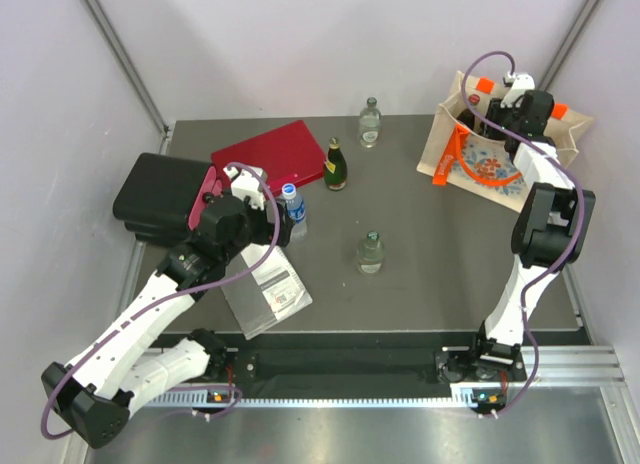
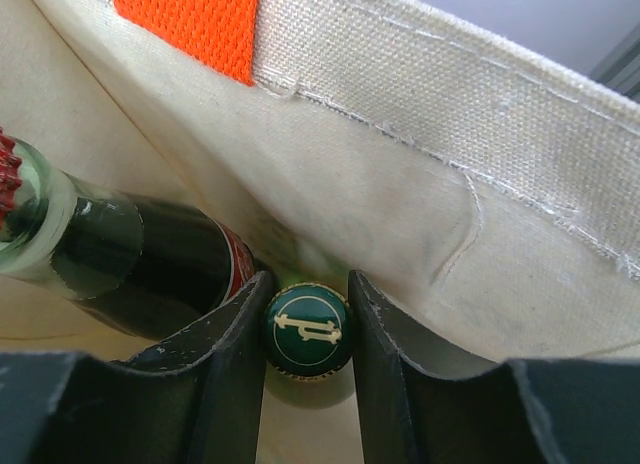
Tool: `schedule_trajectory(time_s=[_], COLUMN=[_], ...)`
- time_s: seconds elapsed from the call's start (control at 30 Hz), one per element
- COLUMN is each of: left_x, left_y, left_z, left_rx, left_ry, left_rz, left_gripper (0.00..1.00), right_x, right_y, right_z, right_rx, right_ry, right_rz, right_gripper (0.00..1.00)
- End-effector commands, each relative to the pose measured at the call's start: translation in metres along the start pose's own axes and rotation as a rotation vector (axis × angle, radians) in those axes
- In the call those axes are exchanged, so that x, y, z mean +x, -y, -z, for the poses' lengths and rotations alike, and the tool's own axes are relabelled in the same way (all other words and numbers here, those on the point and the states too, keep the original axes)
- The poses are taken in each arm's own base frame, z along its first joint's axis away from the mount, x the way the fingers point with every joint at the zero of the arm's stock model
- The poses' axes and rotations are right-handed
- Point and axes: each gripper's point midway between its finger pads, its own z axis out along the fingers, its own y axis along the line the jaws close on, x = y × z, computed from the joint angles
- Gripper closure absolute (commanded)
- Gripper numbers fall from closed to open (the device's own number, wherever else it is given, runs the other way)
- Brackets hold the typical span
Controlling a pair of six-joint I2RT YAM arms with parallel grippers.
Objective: Place the beverage into the canvas bag
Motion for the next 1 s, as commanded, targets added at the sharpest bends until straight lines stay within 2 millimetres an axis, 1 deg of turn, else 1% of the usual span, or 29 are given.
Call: schedule_trajectory(time_s=[0.0, 0.2, 0.3, 0.43, 0.47, 0.5, 0.53, 0.7, 0.73, 0.83, 0.9, 0.97], left_x=[-0.012, -0.012, -0.013, -0.014, -0.015, -0.016, -0.016, -0.015, -0.015, -0.016, -0.017, -0.016], left_y=[0.002, 0.0, 0.001, 0.0, 0.0, 0.0, 0.0, 0.004, 0.002, 0.001, 0.0, 0.0], left_z=[0.001, 0.001, 0.002, 0.004, 0.005, 0.006, 0.006, 0.005, 0.005, 0.006, 0.007, 0.006], left_rx=[0.007, 0.001, 0.006, -0.001, 0.001, -0.002, 0.001, 0.02, 0.014, 0.005, 0.0, 0.001], left_ry=[0.052, 0.052, 0.056, 0.06, 0.068, 0.075, 0.074, 0.068, 0.066, 0.072, 0.077, 0.074], left_rz=[-0.006, -0.006, -0.005, -0.006, -0.004, -0.004, -0.004, -0.004, -0.004, -0.005, -0.004, -0.005], left_gripper=[0.06, 0.06, 0.06, 0.06, 0.06, 0.06, 0.06, 0.06, 0.06, 0.06, 0.06, 0.06], right_x=[-0.05, -0.052, -0.055, -0.066, -0.063, -0.068, -0.068, -0.084, -0.086, -0.098, -0.107, -0.113], right_y=[0.006, 0.004, 0.002, 0.003, 0.004, 0.004, 0.004, 0.007, 0.01, 0.01, 0.009, 0.004], right_z=[0.01, 0.014, 0.017, 0.02, 0.021, 0.023, 0.024, 0.037, 0.039, 0.049, 0.055, 0.058], right_rx=[0.024, 0.021, 0.019, 0.026, 0.029, 0.032, 0.038, 0.065, 0.081, 0.094, 0.091, 0.078], right_ry=[0.135, 0.128, 0.131, 0.144, 0.127, 0.134, 0.125, 0.133, 0.134, 0.153, 0.177, 0.188], right_rz=[0.008, -0.003, -0.013, -0.034, -0.042, -0.044, -0.049, -0.044, -0.049, -0.046, -0.04, -0.071], right_gripper=[0.62, 0.59, 0.58, 0.58, 0.58, 0.58, 0.58, 0.54, 0.54, 0.52, 0.52, 0.51])
